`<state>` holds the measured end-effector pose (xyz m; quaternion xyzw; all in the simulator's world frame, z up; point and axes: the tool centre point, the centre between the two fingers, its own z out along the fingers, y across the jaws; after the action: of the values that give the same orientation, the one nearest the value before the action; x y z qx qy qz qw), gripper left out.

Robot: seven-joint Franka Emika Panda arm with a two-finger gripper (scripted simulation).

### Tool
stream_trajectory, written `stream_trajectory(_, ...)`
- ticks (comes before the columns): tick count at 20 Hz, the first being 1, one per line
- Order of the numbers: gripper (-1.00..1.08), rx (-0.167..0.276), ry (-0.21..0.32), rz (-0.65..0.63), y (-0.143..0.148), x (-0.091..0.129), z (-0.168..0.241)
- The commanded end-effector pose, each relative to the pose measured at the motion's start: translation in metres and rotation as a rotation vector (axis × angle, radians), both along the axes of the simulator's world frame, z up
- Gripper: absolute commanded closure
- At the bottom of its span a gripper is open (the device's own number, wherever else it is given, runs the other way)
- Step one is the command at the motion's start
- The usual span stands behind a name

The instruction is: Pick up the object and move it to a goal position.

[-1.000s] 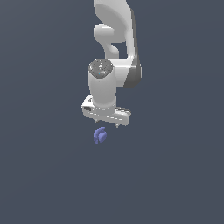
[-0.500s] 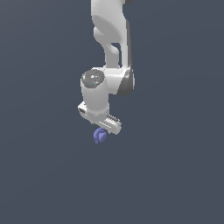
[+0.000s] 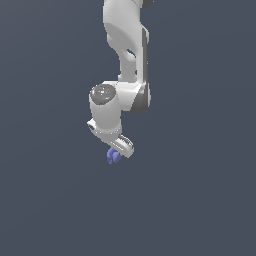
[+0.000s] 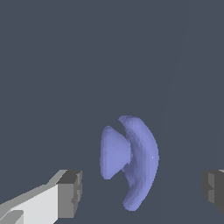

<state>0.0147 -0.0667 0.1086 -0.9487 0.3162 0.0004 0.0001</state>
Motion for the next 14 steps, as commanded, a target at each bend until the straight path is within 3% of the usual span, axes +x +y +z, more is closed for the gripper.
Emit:
stream_trajectory(1, -0.92, 0.0, 0.0, 0.0, 0.0, 0.0, 0.0)
stream_trajectory(14, -0.92, -0.001, -0.001, -0.005, -0.001, -0.001, -0.047)
